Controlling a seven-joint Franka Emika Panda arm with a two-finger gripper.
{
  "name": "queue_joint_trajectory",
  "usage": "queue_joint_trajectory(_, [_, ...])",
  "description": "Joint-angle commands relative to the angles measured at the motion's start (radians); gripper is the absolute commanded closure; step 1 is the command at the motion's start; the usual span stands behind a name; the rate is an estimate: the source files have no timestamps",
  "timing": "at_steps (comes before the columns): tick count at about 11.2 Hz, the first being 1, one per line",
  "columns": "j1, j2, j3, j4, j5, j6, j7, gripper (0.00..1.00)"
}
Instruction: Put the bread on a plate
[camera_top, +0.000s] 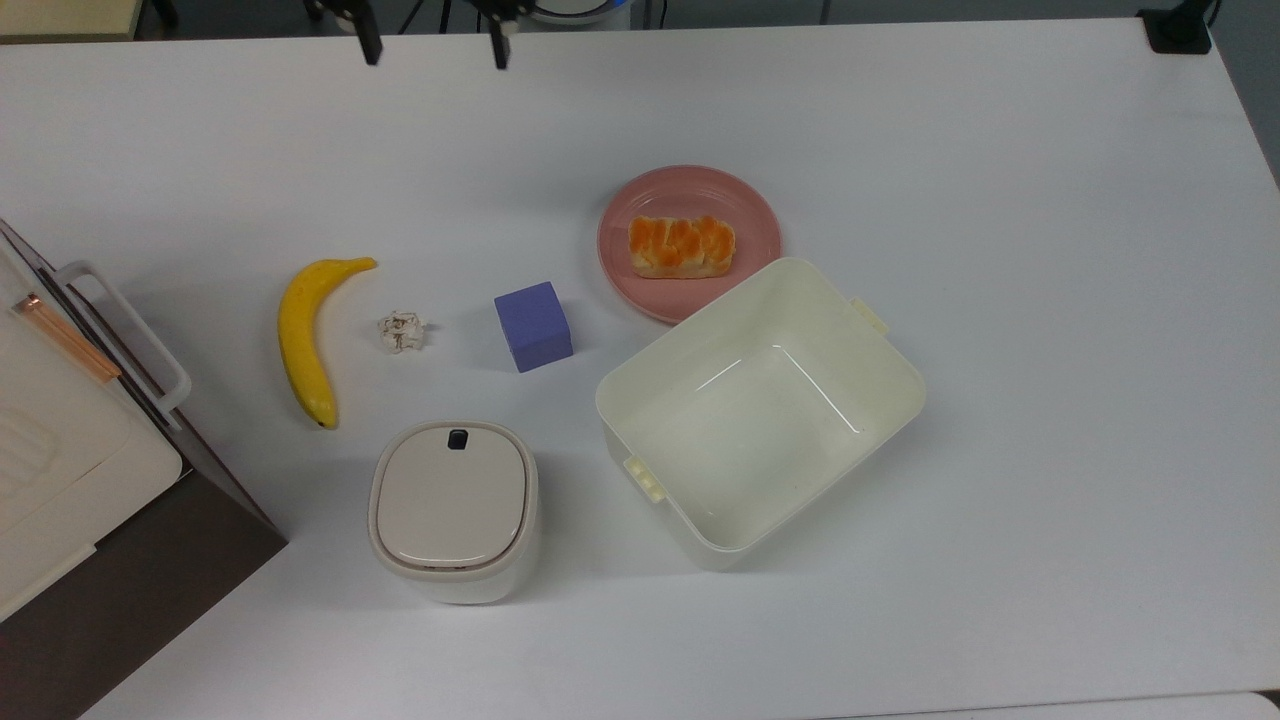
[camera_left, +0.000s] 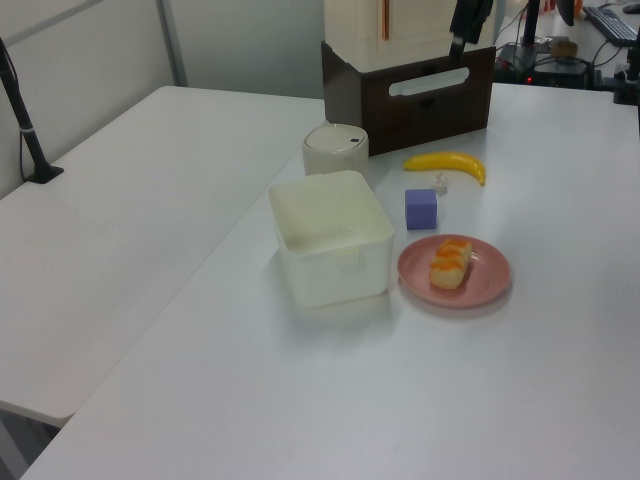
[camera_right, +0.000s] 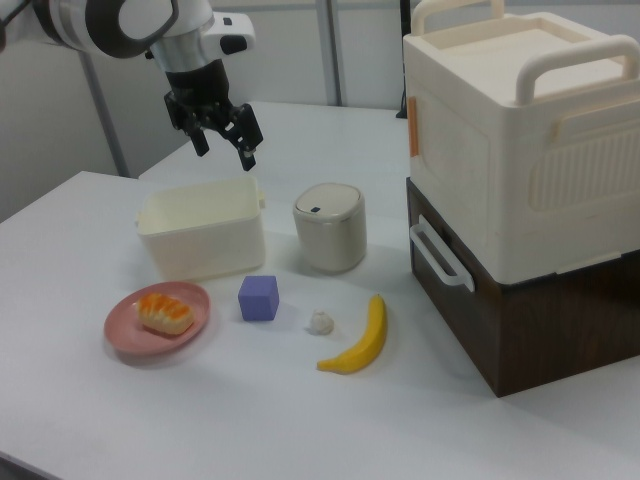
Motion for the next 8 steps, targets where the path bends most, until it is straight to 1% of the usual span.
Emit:
queue_joint_trajectory(1, [0.017,-0.032,-0.071,-0.001,0.03,-0.032,-0.004,0.0])
queue_joint_trajectory(2, [0.017,-0.034,-0.08,0.025,0.027,-0.068,-0.011,0.0])
queue_joint_trajectory(4, [0.019,-0.028,-0.128,0.104,0.038,-0.179,-0.012,0.0])
queue_joint_trajectory(6, [0.031,-0.031,-0.117,0.141,0.024,-0.26,-0.009,0.0])
queue_joint_trajectory(8, [0.037,-0.042,-0.117,0.115,0.018,-0.258,-0.021,0.0])
